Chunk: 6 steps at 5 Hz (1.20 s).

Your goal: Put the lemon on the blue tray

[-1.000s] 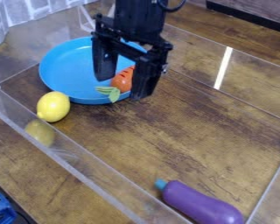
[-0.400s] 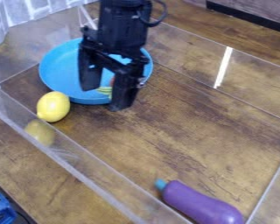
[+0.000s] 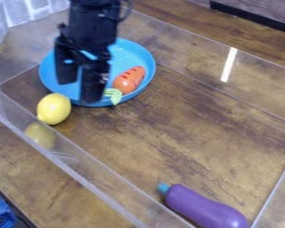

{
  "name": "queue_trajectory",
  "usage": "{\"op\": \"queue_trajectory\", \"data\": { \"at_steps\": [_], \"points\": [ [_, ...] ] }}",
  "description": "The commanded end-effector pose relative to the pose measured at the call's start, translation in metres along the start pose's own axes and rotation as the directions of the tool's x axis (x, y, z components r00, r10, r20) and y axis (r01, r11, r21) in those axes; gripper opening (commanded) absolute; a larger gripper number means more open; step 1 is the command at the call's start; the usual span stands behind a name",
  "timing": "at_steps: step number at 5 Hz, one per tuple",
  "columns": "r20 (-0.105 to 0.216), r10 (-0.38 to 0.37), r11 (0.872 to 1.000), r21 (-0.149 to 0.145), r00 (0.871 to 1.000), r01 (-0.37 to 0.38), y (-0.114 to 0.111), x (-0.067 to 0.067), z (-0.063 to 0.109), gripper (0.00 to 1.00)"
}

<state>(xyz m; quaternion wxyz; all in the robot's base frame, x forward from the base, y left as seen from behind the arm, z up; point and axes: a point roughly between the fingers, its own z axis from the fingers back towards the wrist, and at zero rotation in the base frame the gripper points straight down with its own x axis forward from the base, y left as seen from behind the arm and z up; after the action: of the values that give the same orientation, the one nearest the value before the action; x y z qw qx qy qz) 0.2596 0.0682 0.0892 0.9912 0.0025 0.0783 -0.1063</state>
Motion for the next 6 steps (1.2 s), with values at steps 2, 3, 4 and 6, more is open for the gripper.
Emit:
{"op": "queue_trajectory", "data": {
  "at_steps": [2, 3, 4, 6],
  "points": [
    [0.077, -0.011, 0.999, 0.044, 0.997, 0.008, 0.048, -0.010, 0.002, 1.00],
    [0.090, -0.019, 0.999, 0.045, 0.996, 0.015, 0.056, -0.009, -0.007, 1.00],
    [0.105, -0.067, 0.997, 0.053, 0.992, 0.061, 0.060, -0.006, -0.020, 1.00],
    [0.135, -0.129, 0.990, 0.067, 0.982, 0.121, 0.070, 0.002, -0.043, 1.00]
  ]
}}
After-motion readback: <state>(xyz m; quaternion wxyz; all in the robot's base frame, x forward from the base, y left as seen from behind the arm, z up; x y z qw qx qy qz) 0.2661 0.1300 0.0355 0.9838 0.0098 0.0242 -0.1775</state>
